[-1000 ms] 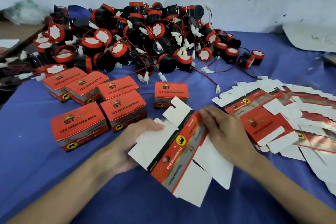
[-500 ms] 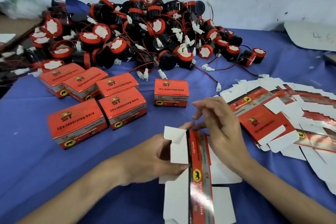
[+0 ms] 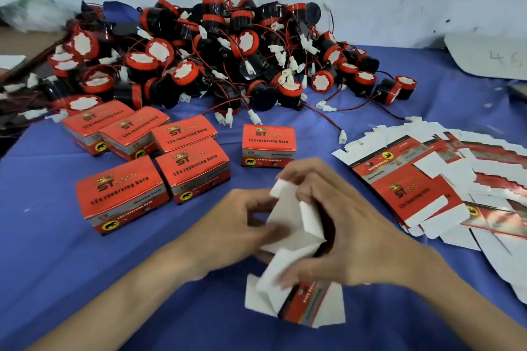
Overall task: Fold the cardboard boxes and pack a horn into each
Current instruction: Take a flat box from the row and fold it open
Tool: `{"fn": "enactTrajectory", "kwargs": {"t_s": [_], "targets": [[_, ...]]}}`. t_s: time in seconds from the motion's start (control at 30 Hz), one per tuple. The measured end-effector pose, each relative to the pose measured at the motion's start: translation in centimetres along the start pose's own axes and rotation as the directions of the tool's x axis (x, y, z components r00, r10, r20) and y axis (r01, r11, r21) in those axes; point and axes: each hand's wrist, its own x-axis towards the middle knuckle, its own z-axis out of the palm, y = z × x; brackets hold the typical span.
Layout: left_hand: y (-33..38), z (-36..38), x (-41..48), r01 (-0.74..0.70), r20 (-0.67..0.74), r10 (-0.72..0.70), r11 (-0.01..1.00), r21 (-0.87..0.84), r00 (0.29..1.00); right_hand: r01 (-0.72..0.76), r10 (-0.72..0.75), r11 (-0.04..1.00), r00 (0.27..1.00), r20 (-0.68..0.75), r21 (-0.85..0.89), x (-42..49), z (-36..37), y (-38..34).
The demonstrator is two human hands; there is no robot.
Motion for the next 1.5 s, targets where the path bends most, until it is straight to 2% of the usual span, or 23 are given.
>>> {"fn": "enactTrajectory", "kwargs": {"t_s": [0.07,0.1,0.17,0.23,0.37,0.43,0.5,0.63,0.8,0.93,1.0,1.07,1.17,1.33,1.4,1.5], "targets": [[0.2,-0.6,0.1,-0.079,-0.115,0.066,0.990,-0.113,0.991,-0.025,0.045,0.992,0.986,-0.159,0.122,0.2,-0.6,0.2],[0.2,-0.8,-0.1,-0.147,-0.160,0.118,0.972,-0.184,0.980,-0.054,0.108,0.966,0.972,-0.207,0.252,0.3,-0.7,0.2],[0.2,-0.5,-0.7,-0.265,-0.163,0.225,0.920,-0.289,0.961,-0.106,0.238,0.861,0.948,-0.209,0.498,0.5,-0.4,0.4],[0.1,0.1,-1.2,-0.349,-0.146,0.323,0.910,-0.225,0.935,-0.117,0.276,0.812,0.940,-0.199,0.572,0.4,0.2,0.4],[0.3,0.3,-1.6,-0.500,-0.242,0.468,0.862,-0.090,0.850,-0.109,0.264,0.766,0.952,-0.155,0.634,0.0,1.4,0.3],[0.5,0.4,-1.5,-0.496,-0.288,0.475,0.868,0.000,0.832,-0.100,0.272,0.704,0.953,-0.136,0.703,-0.1,2.1,0.4],[0.5,0.6,-1.2,-0.439,-0.317,0.427,0.898,0.038,0.847,-0.078,0.302,0.636,0.941,-0.155,0.767,-0.4,2.8,0.5],[-0.1,0.7,-0.6,-0.355,-0.394,0.298,0.931,-0.081,0.869,0.012,0.331,0.563,0.913,-0.239,0.826,-0.5,4.3,0.2],[-0.4,1.5,-0.3,-0.401,-0.513,0.337,0.916,-0.016,0.789,0.082,0.409,0.566,0.836,-0.365,0.820,0.0,4.7,-0.2],[-0.3,1.6,-0.2,-0.413,-0.577,0.341,0.911,0.008,0.742,0.042,0.430,0.576,0.834,-0.346,0.816,0.0,4.5,0.5],[-0.4,1.6,-0.2,-0.428,-0.586,0.327,0.903,-0.037,0.741,0.051,0.406,0.603,0.839,-0.361,0.796,0.2,4.6,0.6],[-0.6,1.6,-0.1,-0.445,-0.588,0.355,0.896,-0.008,0.727,0.063,0.377,0.646,0.841,-0.389,0.761,0.3,4.6,0.5],[-0.7,1.5,-0.2,-0.435,-0.527,0.367,0.900,-0.005,0.767,0.055,0.306,0.738,0.861,-0.406,0.672,0.3,4.6,0.4],[-0.3,1.3,-0.4,-0.391,-0.311,0.374,0.920,0.010,0.873,0.011,0.277,0.775,0.893,-0.355,0.632,0.4,4.7,0.4],[-0.2,1.1,-0.3,-0.410,-0.274,0.412,0.910,0.069,0.869,-0.036,0.305,0.800,0.884,-0.354,0.599,0.5,4.8,0.6],[-0.2,1.1,-0.3,-0.412,-0.311,0.445,0.895,0.168,0.840,-0.073,0.320,0.808,0.887,-0.332,0.584,0.5,4.7,0.6]]}}
